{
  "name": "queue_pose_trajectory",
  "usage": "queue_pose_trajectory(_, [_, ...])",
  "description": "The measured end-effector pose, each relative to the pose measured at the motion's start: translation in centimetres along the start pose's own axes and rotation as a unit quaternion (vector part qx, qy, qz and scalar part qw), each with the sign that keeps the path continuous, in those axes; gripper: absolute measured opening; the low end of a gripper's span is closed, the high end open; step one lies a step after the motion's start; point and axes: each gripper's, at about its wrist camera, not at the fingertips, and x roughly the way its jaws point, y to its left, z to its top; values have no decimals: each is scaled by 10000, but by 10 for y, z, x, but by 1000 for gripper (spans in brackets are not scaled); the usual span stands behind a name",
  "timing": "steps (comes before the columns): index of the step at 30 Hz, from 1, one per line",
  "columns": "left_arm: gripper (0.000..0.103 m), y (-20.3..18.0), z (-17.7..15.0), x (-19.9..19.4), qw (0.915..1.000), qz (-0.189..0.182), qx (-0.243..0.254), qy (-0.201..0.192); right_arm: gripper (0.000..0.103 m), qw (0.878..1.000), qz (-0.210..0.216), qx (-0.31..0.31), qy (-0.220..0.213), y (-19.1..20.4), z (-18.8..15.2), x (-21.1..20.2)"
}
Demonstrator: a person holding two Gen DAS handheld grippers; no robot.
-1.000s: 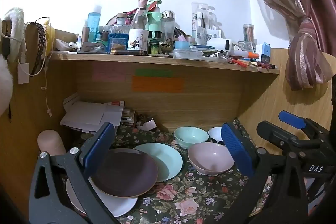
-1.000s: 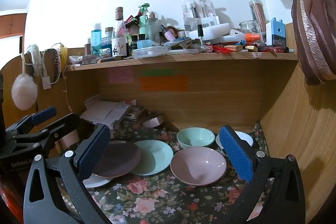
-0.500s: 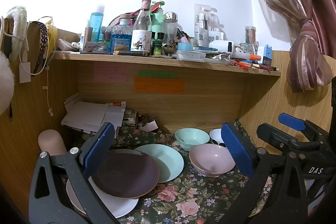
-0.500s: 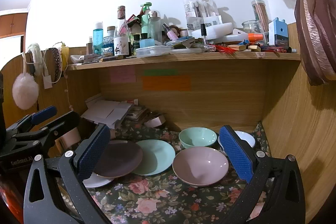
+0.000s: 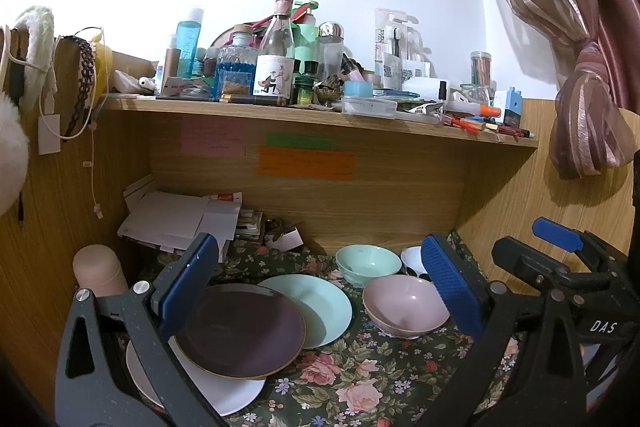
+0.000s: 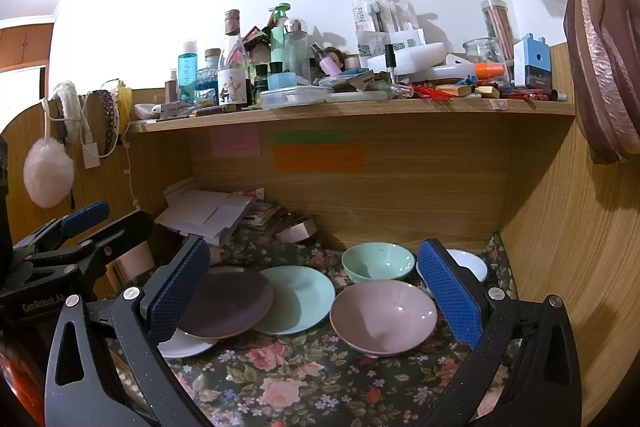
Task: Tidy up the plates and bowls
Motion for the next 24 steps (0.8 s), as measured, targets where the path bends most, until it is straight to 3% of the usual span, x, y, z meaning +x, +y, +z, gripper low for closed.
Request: queue_pose_trajectory(24, [103, -2, 0, 1, 10000, 5, 21, -5, 103, 10000, 11, 16, -44, 2, -1, -2])
